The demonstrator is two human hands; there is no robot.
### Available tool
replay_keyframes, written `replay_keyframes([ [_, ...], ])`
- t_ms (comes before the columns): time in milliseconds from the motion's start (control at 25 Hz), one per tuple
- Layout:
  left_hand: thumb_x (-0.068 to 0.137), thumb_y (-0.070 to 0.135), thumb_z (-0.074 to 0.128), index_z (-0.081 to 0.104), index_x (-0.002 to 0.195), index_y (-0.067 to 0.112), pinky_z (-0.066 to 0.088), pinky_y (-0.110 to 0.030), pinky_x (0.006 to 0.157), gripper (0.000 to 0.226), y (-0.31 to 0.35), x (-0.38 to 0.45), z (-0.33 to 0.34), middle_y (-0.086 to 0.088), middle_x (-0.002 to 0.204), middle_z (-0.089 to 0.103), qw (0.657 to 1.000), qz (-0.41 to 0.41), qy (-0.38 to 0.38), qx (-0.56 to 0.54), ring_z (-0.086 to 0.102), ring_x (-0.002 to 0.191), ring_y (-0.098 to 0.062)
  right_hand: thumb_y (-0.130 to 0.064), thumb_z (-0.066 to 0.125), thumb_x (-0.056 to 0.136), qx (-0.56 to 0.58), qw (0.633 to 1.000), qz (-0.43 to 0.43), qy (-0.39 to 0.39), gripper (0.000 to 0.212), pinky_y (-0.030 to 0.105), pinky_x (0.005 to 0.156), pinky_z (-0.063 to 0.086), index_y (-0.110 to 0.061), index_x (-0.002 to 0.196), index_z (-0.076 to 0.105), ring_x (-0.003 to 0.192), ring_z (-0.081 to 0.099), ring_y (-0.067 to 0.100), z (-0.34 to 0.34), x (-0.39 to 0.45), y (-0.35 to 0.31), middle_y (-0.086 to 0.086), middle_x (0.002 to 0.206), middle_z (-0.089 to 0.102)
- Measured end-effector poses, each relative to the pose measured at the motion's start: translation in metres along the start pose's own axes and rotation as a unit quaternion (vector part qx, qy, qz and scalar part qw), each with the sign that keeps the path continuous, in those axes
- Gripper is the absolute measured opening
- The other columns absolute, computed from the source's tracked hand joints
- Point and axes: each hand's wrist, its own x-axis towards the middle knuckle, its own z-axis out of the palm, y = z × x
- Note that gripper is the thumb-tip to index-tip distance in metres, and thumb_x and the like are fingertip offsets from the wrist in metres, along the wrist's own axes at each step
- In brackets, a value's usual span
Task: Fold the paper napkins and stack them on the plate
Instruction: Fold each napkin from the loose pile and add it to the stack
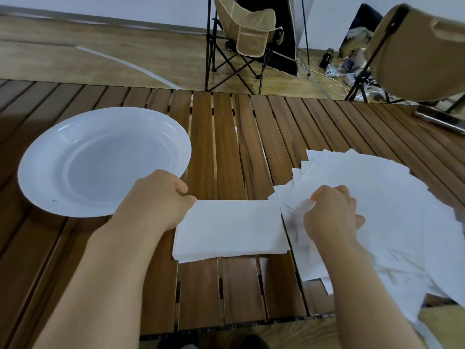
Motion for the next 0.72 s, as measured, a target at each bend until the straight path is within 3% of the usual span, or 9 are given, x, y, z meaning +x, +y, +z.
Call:
replay_keyframes([
  [120, 0.093, 0.03, 0.058, 0.067, 0.111, 0.015, 0.038, -0.028, 0.082, 0.025, -0.001, 0.002, 0.002, -0.007, 0.109, 0.066, 1.0, 0.011, -0.003, -0.008, 0.058, 0.103, -0.022, 0.007, 0.052, 0.085, 0.014, 1.0, 0.006, 0.0, 0.027, 0.041, 0.091, 0.035, -0.011, 0.102, 0.06, 0.106, 0.047, 0.029, -0.002, 0.005, 0.004, 0.007, 0.109, 0.044],
  [240, 0.092, 0.033, 0.058, 0.063, 0.12, 0.023, 0.039, -0.032, 0.095, 0.031, -0.003, 0.006, 0.004, -0.002, 0.125, 0.059, 1.0, 0.016, -0.01, -0.021, 0.053, 0.115, -0.021, 0.005, 0.055, 0.085, 0.002, 1.0, -0.002, 0.007, 0.017, 0.037, 0.085, 0.033, -0.011, 0.088, 0.059, 0.096, 0.045, 0.025, -0.002, 0.004, 0.003, 0.005, 0.098, 0.039],
  [360, 0.091, 0.034, 0.06, 0.062, 0.121, 0.025, 0.039, -0.032, 0.097, 0.032, -0.007, 0.009, 0.004, 0.0, 0.126, 0.059, 0.999, 0.02, -0.015, -0.034, 0.053, 0.116, -0.02, 0.003, 0.053, 0.084, -0.013, 1.0, -0.017, 0.016, 0.016, 0.037, 0.084, 0.033, -0.012, 0.078, 0.052, 0.087, 0.038, 0.022, -0.001, 0.003, 0.004, 0.004, 0.094, 0.037],
  [720, 0.091, 0.033, 0.059, 0.059, 0.124, 0.024, 0.038, -0.031, 0.097, 0.034, -0.008, 0.011, 0.007, 0.0, 0.128, 0.058, 0.999, 0.023, -0.015, -0.029, 0.052, 0.118, -0.02, -0.008, 0.063, 0.082, -0.079, 0.996, -0.027, 0.03, 0.009, 0.035, 0.079, 0.028, -0.016, 0.085, 0.063, 0.085, 0.033, 0.019, 0.003, 0.007, 0.015, 0.0, 0.092, 0.036],
])
